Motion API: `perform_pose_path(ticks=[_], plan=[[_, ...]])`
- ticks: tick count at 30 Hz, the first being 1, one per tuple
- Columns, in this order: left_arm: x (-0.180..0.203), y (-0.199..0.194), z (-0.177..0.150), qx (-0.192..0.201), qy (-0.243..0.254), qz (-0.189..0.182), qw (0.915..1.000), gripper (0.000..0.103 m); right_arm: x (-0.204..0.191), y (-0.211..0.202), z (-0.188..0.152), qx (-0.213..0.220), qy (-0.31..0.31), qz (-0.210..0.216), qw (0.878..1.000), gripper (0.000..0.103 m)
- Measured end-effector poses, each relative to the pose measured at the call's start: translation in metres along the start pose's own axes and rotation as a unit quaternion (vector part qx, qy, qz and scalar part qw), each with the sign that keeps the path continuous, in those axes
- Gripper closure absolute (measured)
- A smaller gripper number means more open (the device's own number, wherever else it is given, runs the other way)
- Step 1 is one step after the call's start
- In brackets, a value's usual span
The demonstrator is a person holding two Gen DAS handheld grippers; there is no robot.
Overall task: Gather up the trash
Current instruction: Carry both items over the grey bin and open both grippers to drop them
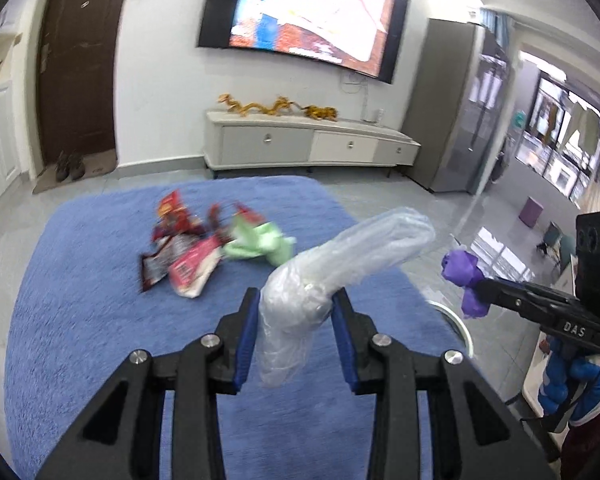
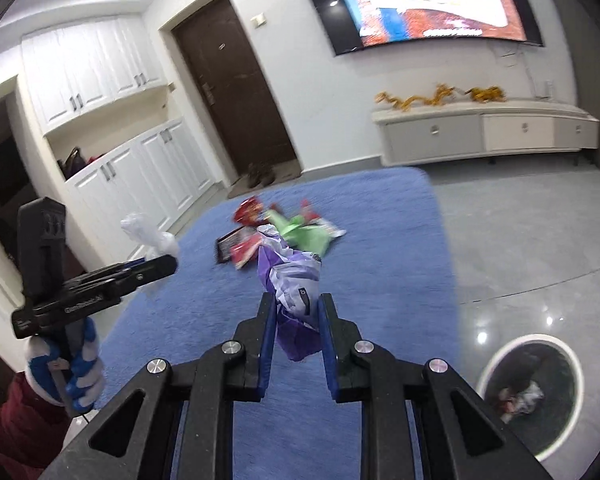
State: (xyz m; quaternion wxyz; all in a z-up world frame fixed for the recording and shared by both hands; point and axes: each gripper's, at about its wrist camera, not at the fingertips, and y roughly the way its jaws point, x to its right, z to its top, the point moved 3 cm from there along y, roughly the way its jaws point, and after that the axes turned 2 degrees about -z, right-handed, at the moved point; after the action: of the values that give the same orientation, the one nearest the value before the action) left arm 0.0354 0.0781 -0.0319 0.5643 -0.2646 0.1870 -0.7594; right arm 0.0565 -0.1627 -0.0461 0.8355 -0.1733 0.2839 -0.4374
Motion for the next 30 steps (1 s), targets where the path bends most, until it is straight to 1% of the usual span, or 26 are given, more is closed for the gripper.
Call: perform_pose_path(ticks=[4,8,9,11,12,13,14,16,18,23,24,25,27,28,29,30], plan=[[0.052,0.014,0.012,-0.009,0.036,-0.032,0.9988,0.069,0.033,-0.026,-0.006,0.026,0.020,-0.027,0.999,0.083],[0.102,0.051,0.022,-0.038,0.068,-0.071,0.9944,0.069,0.090,-0.043,-0.024,0.037,0.073,-0.070,0.994,0.083],[0.118,0.065,0.023,-0.050,0.079,-0.080,0.9924,0.069,0.107,-0.046,-0.029,0.037,0.091,-0.083,0.992,0.083],[0.145,0.085,0.021,-0.067,0.097,-0.086,0.9893,0.069,0.137,-0.050,-0.037,0.035,0.122,-0.105,0.986,0.083],[0.158,0.098,0.022,-0.075,0.106,-0.089,0.9875,0.069,0.156,-0.051,-0.042,0.032,0.141,-0.120,0.982,0.083],[0.175,0.113,0.021,-0.086,0.115,-0.100,0.9845,0.069,0.173,-0.052,-0.048,0.028,0.157,-0.134,0.978,0.083],[0.186,0.126,0.019,-0.095,0.120,-0.108,0.9823,0.069,0.184,-0.053,-0.052,0.027,0.166,-0.141,0.976,0.083],[0.208,0.149,0.016,-0.112,0.130,-0.118,0.9781,0.069,0.216,-0.054,-0.063,0.022,0.197,-0.163,0.967,0.083],[0.228,0.175,0.013,-0.130,0.137,-0.124,0.9741,0.068,0.239,-0.056,-0.072,0.016,0.219,-0.178,0.959,0.083],[0.268,0.235,0.010,-0.168,0.135,-0.145,0.9657,0.067,0.284,-0.045,-0.090,-0.010,0.258,-0.207,0.944,0.083],[0.273,0.243,0.009,-0.174,0.133,-0.150,0.9640,0.067,0.291,-0.043,-0.093,-0.015,0.263,-0.209,0.942,0.081],[0.281,0.254,0.007,-0.186,0.129,-0.161,0.9607,0.066,0.297,-0.040,-0.096,-0.021,0.268,-0.215,0.939,0.081],[0.289,0.266,0.006,-0.199,0.119,-0.179,0.9562,0.059,0.303,-0.038,-0.102,-0.030,0.273,-0.228,0.934,0.080],[0.293,0.271,0.005,-0.203,0.114,-0.185,0.9548,0.048,0.306,-0.036,-0.105,-0.037,0.276,-0.234,0.931,0.074],[0.296,0.274,0.005,-0.202,0.113,-0.187,0.9548,0.041,0.304,-0.033,-0.109,-0.041,0.280,-0.239,0.929,0.069],[0.298,0.274,0.004,-0.200,0.113,-0.189,0.9548,0.041,0.305,-0.034,-0.112,-0.044,0.282,-0.242,0.927,0.060]])
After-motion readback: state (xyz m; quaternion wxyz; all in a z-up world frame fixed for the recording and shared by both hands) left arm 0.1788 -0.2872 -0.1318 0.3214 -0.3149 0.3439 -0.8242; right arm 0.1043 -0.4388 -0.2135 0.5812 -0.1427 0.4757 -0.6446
